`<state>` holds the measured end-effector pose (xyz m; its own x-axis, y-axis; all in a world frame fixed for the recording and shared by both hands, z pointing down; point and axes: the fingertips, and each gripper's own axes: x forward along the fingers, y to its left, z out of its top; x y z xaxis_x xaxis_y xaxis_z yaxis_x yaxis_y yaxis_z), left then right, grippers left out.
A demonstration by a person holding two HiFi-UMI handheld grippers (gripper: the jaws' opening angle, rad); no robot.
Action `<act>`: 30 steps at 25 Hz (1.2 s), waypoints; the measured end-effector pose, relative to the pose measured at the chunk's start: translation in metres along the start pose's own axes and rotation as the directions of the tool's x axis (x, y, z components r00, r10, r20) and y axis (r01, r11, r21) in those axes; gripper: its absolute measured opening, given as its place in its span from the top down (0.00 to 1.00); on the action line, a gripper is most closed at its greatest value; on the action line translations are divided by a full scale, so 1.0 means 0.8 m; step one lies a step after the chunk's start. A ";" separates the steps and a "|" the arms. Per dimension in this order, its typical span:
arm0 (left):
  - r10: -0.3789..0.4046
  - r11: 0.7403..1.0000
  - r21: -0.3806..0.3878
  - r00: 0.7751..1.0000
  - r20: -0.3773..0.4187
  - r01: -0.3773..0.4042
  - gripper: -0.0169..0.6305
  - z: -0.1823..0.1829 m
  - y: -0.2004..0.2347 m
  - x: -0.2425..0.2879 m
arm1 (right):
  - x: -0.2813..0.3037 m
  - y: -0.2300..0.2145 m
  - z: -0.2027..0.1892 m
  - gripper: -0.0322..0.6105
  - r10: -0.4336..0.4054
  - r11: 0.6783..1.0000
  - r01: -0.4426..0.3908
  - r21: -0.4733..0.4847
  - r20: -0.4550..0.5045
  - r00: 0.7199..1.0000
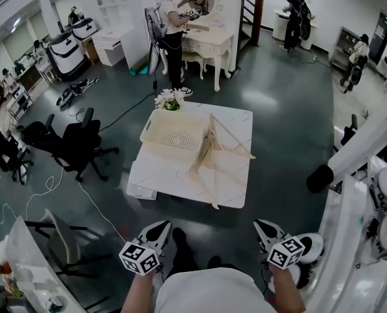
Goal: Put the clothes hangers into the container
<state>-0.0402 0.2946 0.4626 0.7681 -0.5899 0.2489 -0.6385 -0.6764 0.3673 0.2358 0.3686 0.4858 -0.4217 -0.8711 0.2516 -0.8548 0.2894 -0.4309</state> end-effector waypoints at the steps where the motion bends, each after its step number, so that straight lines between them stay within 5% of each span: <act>1: -0.005 1.000 0.004 1.000 -0.002 0.005 0.96 0.004 0.005 0.003 | 0.006 -0.002 0.001 0.92 -0.007 1.000 0.007 0.002 0.000 1.000; 22: -0.091 0.996 0.006 0.993 -0.072 0.092 0.96 0.065 0.163 0.108 | 0.186 -0.010 0.034 0.92 -0.025 1.000 0.025 -0.016 -0.020 0.999; 30: -0.142 0.989 0.022 0.983 -0.118 0.146 0.96 0.090 0.225 0.138 | 0.249 -0.007 0.046 0.92 -0.090 0.996 0.090 0.001 -0.037 0.995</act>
<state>-0.0739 0.0756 0.4917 0.8514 -0.4313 0.2985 -0.5206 -0.7645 0.3801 0.1677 0.1786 0.5061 -0.3541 -0.8782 0.3215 -0.8889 0.2092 -0.4076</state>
